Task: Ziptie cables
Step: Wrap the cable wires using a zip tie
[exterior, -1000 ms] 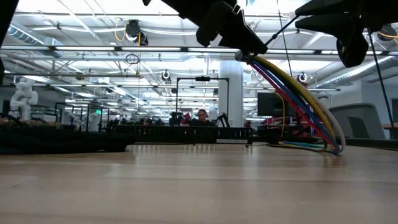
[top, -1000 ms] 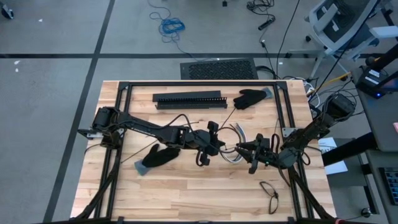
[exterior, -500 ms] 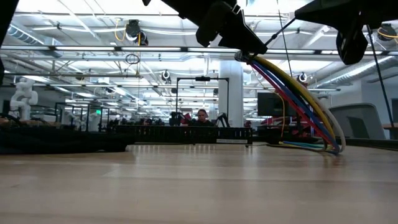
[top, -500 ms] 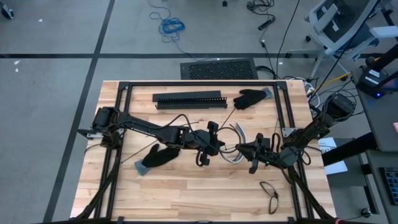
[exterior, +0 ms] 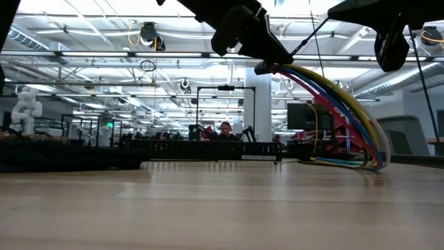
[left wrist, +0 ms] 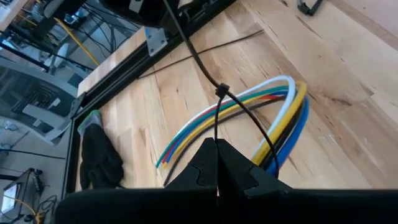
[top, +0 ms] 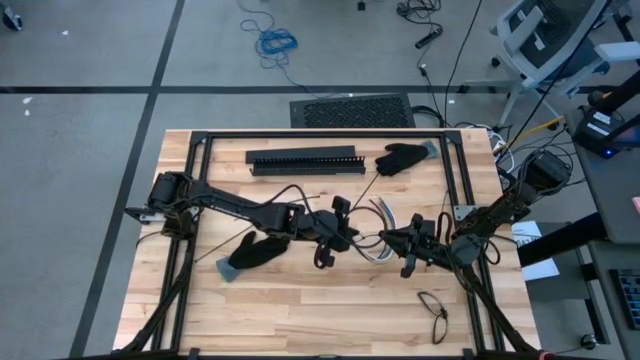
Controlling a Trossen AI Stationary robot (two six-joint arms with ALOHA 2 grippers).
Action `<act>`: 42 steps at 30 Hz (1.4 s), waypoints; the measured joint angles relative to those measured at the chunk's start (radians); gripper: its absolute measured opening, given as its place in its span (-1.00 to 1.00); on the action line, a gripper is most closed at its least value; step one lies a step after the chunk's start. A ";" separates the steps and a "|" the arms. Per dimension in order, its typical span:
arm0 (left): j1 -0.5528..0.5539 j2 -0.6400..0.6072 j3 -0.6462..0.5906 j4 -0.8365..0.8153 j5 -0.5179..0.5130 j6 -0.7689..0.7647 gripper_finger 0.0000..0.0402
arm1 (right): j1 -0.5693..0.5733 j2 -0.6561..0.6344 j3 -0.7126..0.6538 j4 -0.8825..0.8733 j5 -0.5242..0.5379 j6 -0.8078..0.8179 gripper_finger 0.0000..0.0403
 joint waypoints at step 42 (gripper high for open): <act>-0.128 -0.002 0.000 -0.105 0.076 -0.649 -1.00 | -0.001 -0.093 0.000 0.001 0.026 -0.129 -1.00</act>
